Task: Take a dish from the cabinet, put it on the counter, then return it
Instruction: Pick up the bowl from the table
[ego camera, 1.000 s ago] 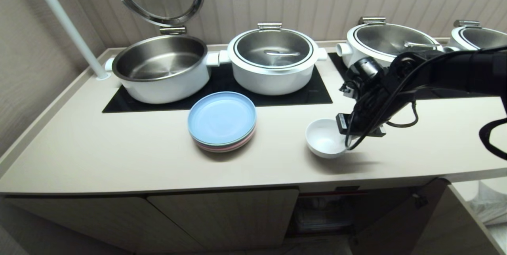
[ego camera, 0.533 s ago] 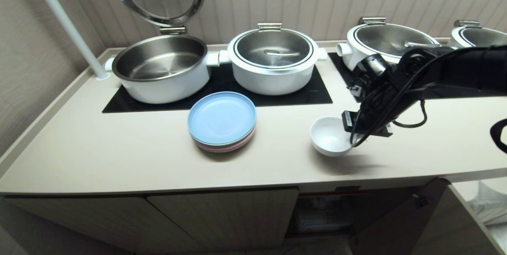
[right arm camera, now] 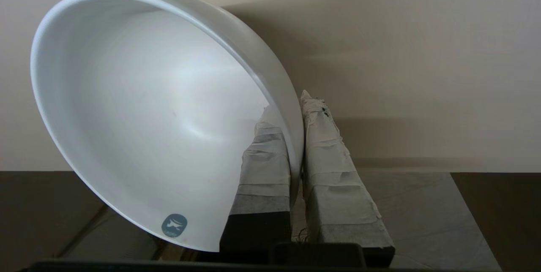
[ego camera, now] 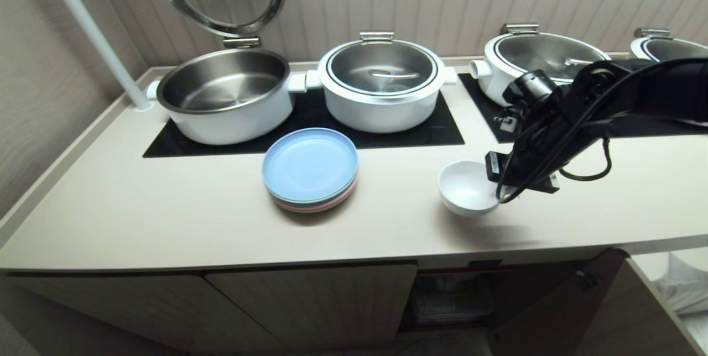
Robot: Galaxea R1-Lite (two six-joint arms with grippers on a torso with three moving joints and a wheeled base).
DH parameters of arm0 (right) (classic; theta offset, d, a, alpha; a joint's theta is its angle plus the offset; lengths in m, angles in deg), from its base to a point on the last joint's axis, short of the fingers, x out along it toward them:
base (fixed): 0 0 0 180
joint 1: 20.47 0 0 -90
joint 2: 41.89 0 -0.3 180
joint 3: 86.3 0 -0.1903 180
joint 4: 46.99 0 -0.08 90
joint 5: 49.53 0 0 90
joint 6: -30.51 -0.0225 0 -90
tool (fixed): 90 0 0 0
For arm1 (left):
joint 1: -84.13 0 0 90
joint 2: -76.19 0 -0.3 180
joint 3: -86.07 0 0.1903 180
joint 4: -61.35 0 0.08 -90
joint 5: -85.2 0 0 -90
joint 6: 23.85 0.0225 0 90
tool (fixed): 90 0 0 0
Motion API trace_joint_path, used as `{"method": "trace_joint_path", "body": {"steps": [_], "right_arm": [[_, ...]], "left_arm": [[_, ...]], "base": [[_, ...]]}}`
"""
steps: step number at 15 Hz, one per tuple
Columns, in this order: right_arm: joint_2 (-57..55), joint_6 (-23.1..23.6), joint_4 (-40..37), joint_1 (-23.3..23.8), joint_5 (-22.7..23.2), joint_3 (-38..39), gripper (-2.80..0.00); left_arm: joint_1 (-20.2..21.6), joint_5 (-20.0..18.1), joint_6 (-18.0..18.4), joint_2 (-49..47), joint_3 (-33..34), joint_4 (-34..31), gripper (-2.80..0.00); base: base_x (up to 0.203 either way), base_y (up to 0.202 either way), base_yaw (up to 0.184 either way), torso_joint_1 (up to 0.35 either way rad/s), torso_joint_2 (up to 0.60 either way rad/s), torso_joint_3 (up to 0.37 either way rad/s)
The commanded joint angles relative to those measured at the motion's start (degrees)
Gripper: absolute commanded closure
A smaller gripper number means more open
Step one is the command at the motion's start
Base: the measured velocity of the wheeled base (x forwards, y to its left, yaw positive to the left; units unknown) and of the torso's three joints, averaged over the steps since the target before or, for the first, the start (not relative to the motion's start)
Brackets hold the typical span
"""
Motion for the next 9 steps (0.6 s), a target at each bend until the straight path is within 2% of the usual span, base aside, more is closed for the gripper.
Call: {"method": "trace_joint_path", "body": {"steps": [1,9], "right_arm": [[1.5,-0.4,-0.1,0.0,0.0,1.2,0.0],[6.2,-4.5,-0.1,0.1,0.0,3.9,0.0]], "left_arm": [[0.0,0.0,0.0,0.0,0.0,0.0,0.0],[0.0,0.0,0.0,0.0,0.0,0.0,0.0]], "base": [[0.0,0.0,0.0,0.0,0.0,0.0],[0.0,0.0,0.0,0.0,0.0,0.0]]}}
